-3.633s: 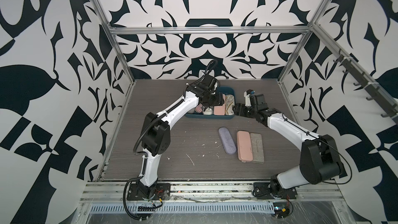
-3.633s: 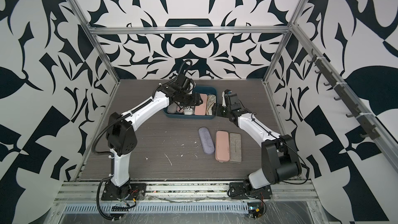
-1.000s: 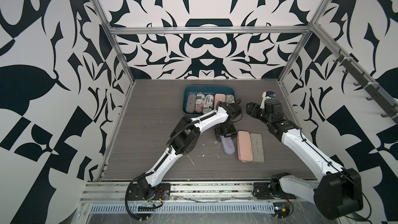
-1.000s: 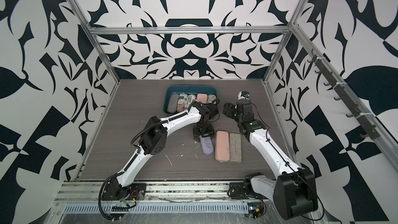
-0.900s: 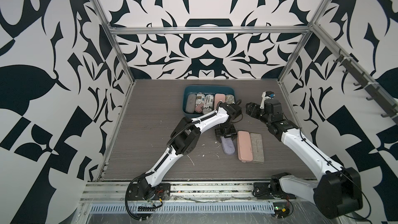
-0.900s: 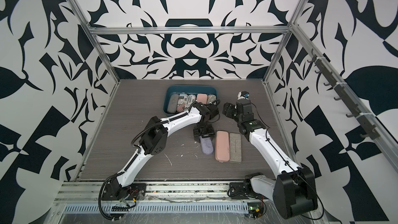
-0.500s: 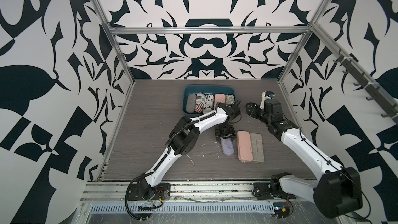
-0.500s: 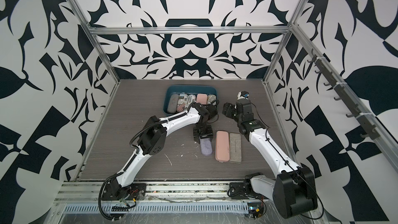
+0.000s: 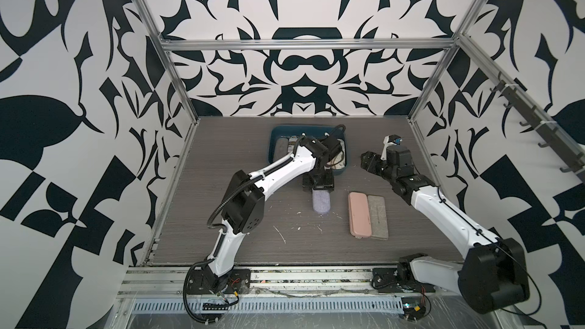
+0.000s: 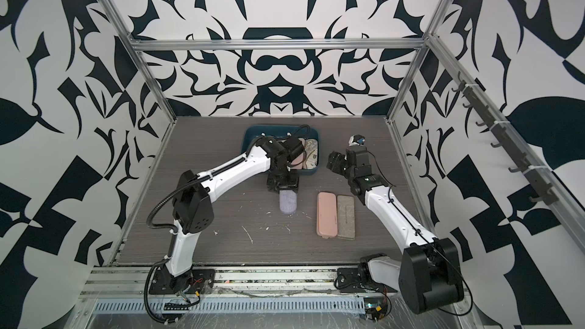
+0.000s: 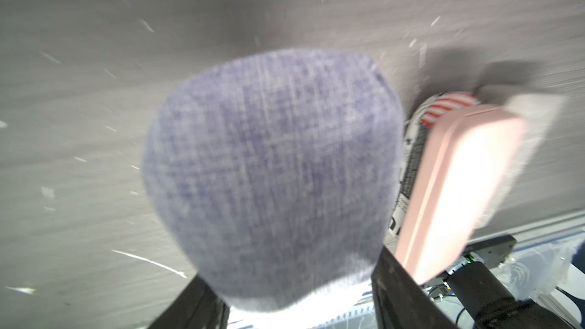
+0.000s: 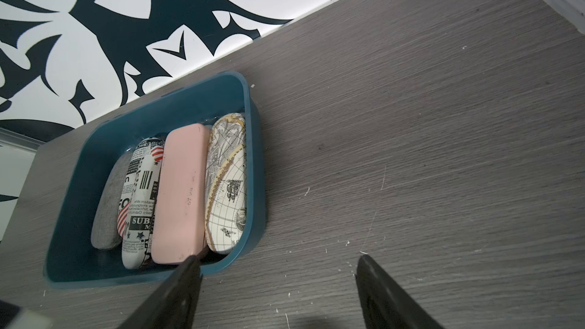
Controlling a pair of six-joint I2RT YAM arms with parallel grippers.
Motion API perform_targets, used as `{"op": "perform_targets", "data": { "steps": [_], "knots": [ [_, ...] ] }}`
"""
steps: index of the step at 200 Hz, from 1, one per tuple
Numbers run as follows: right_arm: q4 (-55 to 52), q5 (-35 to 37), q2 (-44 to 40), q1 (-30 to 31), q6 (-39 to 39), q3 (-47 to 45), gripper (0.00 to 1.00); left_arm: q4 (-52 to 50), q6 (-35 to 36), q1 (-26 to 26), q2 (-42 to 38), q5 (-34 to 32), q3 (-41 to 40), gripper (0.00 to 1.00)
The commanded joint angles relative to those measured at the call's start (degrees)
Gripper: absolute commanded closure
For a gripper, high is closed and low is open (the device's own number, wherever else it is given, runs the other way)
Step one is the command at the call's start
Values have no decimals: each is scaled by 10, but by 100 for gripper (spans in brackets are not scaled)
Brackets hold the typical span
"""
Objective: Put the glasses cases into the storage boxes
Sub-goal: Place the glasses case in the storage box.
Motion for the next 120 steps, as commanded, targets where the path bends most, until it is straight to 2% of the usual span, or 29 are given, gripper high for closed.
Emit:
{"op": "perform_targets", "data": {
  "steps": [1,58,120],
  "knots": [
    [7,8,-2,-2,-8,12,20,-39,72,33,-25,-59,26,47],
    [-2,15,11,-2,-15,19,20,-6,162,128,8,-67,80,47],
    [-9,16,25,-2,-22,29,20,19,214,171,107,-101,163,45]
  ]
}}
